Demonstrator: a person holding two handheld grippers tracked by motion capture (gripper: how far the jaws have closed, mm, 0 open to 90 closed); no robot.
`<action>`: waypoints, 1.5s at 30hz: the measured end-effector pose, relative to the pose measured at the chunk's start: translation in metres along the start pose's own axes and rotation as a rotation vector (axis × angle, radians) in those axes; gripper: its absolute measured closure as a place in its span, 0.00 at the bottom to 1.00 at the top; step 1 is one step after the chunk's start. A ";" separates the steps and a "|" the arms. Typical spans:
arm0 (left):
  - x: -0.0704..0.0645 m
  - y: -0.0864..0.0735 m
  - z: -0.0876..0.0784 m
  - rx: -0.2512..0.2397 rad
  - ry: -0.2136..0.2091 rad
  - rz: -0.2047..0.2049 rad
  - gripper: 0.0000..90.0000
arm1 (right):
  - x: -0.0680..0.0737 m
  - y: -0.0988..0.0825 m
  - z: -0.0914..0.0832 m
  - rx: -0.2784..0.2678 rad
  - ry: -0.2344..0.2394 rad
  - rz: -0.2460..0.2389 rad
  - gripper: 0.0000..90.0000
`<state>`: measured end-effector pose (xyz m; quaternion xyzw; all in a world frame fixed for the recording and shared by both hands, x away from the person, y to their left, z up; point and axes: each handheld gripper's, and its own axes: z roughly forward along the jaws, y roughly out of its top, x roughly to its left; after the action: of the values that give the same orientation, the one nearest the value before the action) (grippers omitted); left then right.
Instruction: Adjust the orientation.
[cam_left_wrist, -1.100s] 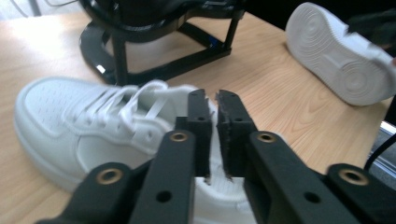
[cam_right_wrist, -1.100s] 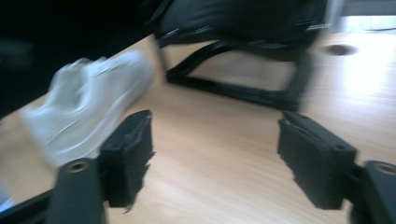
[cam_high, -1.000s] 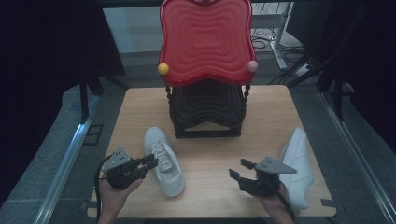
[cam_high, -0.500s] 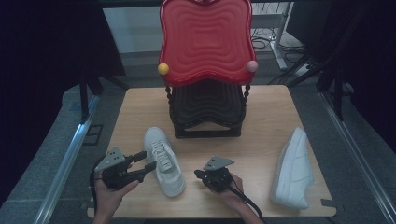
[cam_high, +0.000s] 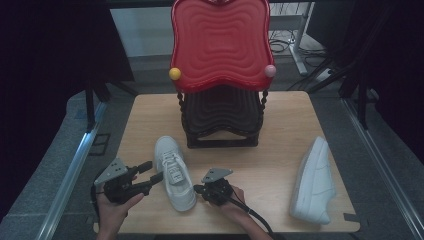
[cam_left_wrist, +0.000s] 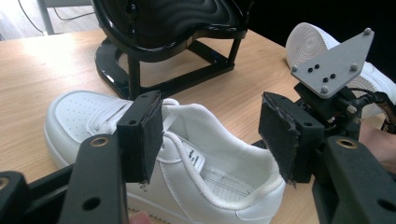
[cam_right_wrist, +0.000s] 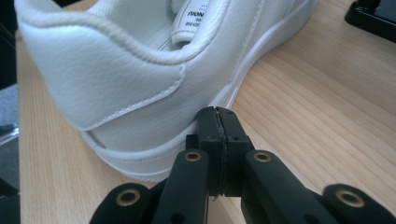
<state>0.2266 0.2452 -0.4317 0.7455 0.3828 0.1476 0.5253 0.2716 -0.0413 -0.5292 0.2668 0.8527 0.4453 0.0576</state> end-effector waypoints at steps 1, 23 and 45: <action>0.001 0.000 -0.001 -0.002 0.003 0.000 0.44 | 0.001 0.000 0.001 0.001 0.000 -0.002 1.00; 0.015 -0.003 -0.034 -0.080 0.095 -0.047 0.36 | 0.055 0.031 0.052 0.032 0.149 -0.133 1.00; 0.020 -0.007 -0.030 -0.032 0.087 -0.050 0.36 | 0.002 0.012 -0.047 -0.080 0.012 -0.001 0.96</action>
<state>0.2182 0.2814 -0.4298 0.7200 0.4215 0.1727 0.5236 0.2594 -0.0690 -0.4911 0.2612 0.8346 0.4808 0.0632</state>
